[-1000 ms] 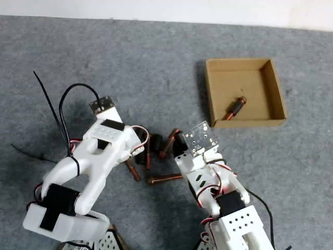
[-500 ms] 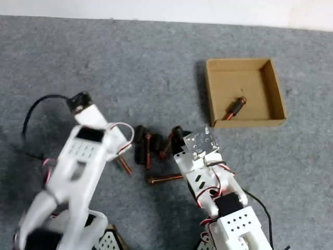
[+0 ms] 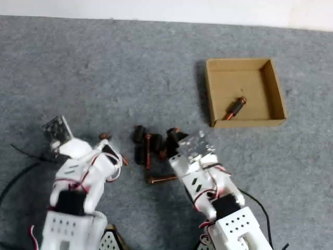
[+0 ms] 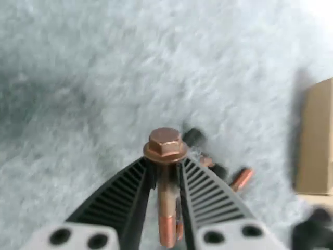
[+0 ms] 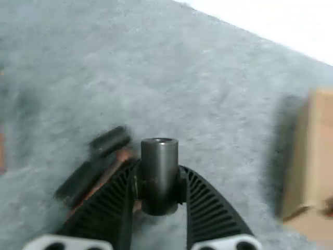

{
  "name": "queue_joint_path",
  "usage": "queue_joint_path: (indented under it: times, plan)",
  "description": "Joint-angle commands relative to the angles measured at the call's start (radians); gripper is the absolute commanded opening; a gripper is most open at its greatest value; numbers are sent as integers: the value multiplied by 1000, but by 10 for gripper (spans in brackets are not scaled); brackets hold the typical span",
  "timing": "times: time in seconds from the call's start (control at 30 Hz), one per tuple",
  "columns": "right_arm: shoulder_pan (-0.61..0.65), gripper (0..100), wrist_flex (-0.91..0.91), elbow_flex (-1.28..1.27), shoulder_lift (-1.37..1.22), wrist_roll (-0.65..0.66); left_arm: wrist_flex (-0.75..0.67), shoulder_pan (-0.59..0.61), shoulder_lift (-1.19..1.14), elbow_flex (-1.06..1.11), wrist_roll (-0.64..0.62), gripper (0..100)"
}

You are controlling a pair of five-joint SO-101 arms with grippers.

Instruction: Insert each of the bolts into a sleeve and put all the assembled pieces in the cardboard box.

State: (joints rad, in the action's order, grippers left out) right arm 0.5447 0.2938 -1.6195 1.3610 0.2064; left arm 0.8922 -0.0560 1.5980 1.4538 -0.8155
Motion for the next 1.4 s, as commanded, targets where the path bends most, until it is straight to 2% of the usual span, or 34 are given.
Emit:
queue_joint_path:
  times: [0.0, 0.13, 0.33, 0.5, 0.6, 0.8, 1.17, 1.37]
  plan:
    - [81, 3, -25, -2, 18, 6, -26, 8, 265, 58, 8, 5]
    - [96, 3, -25, -1, 18, 6, -66, 8, 179, 50, 3, 5]
    - [122, 3, -25, -2, 18, 9, -78, 7, 228, 58, 0, 5]
    - [162, 3, -24, -30, 18, 132, -127, 2, 231, 47, 0, 5]
    - [166, 3, -24, -31, 19, 138, -199, 2, 231, 53, -2, 5]
    - [168, 3, -24, -33, 19, 138, -244, -1, 231, 51, -123, 5]
    - [168, 3, -24, -31, 19, 138, -239, -159, 231, 81, -118, 7]
    - [168, 3, -24, -31, 19, 138, -241, -165, 231, 154, -5, 7]
